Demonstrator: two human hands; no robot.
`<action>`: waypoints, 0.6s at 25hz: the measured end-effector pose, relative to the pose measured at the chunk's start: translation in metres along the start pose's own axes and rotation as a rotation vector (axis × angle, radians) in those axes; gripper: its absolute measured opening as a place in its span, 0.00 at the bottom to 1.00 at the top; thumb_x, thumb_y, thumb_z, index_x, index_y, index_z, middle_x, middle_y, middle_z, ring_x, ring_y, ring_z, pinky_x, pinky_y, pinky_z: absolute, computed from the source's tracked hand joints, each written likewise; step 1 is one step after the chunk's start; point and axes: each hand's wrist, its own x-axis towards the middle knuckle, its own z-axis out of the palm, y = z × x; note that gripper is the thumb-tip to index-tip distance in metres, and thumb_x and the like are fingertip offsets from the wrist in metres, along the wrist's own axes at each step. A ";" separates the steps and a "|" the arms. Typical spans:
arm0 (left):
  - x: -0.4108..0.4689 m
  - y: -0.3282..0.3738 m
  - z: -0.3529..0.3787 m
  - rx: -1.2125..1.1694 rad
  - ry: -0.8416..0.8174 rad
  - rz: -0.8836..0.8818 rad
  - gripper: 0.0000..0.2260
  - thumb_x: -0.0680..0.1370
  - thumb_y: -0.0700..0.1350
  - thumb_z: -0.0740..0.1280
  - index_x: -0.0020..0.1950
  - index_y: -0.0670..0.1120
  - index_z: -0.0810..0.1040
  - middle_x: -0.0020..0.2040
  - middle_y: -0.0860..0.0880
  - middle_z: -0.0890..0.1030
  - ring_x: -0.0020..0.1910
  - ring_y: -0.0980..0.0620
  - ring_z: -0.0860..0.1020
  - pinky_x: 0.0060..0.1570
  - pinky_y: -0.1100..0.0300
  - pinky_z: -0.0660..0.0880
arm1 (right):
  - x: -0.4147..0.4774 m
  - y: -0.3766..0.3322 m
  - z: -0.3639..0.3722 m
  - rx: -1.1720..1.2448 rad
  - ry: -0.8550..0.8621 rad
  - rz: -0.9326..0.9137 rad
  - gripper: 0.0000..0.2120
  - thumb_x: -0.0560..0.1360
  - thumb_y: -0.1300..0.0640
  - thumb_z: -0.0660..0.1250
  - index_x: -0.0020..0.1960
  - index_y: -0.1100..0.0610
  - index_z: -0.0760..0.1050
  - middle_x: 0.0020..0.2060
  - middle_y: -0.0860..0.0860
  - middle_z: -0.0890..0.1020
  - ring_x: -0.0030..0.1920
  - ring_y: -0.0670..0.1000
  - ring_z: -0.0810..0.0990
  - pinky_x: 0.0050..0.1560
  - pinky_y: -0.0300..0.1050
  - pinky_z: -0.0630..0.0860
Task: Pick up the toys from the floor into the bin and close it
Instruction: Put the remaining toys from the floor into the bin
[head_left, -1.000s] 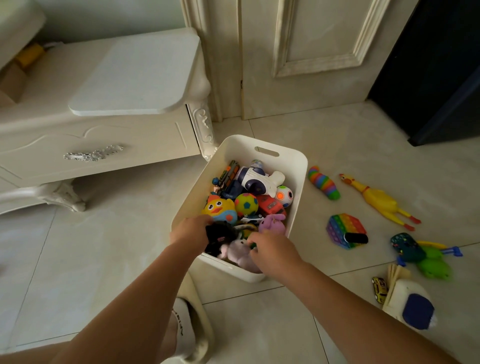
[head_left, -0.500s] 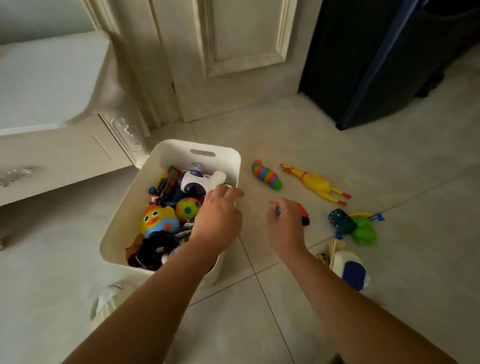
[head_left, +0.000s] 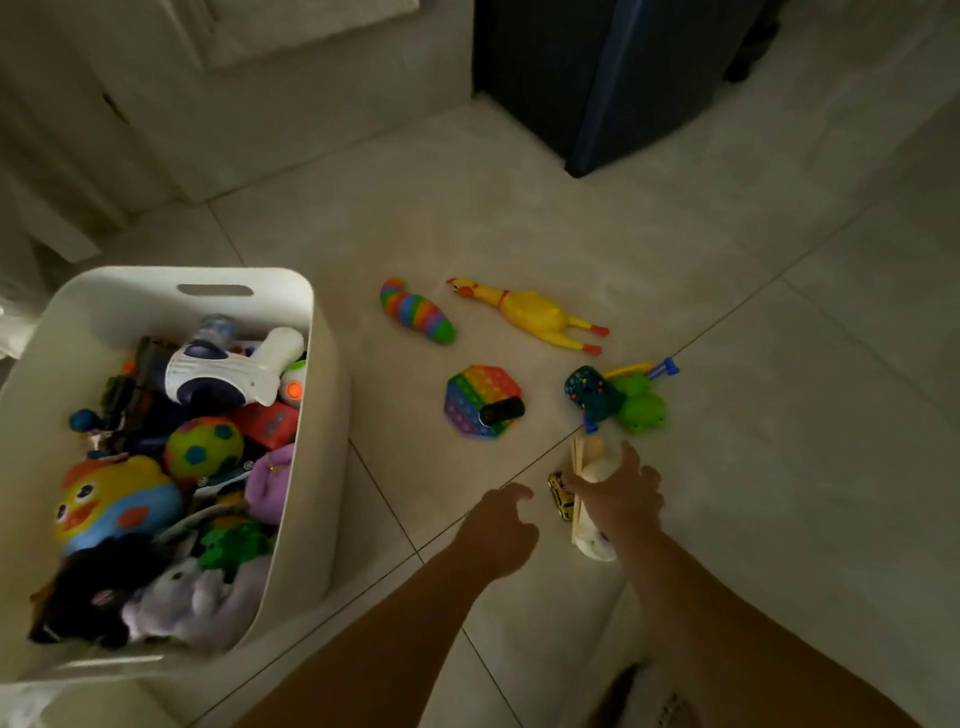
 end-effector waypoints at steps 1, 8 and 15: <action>0.006 0.002 0.004 -0.012 -0.022 -0.017 0.21 0.79 0.45 0.62 0.72 0.51 0.66 0.70 0.46 0.69 0.64 0.49 0.73 0.63 0.61 0.67 | 0.004 0.004 0.005 -0.040 -0.016 -0.011 0.44 0.67 0.38 0.72 0.76 0.48 0.55 0.69 0.58 0.65 0.67 0.63 0.68 0.66 0.58 0.68; 0.019 0.004 0.009 -0.368 -0.064 -0.183 0.24 0.77 0.52 0.67 0.72 0.52 0.67 0.71 0.47 0.69 0.66 0.49 0.71 0.61 0.60 0.69 | 0.006 0.017 -0.001 0.104 0.047 0.019 0.32 0.68 0.46 0.73 0.68 0.50 0.66 0.63 0.57 0.67 0.62 0.60 0.68 0.56 0.52 0.72; 0.010 -0.001 -0.003 -0.528 -0.115 -0.218 0.30 0.74 0.44 0.69 0.74 0.55 0.63 0.74 0.48 0.66 0.68 0.47 0.69 0.68 0.52 0.68 | -0.010 0.000 0.008 0.151 -0.081 0.023 0.39 0.68 0.44 0.73 0.74 0.46 0.58 0.66 0.57 0.66 0.65 0.61 0.69 0.59 0.59 0.75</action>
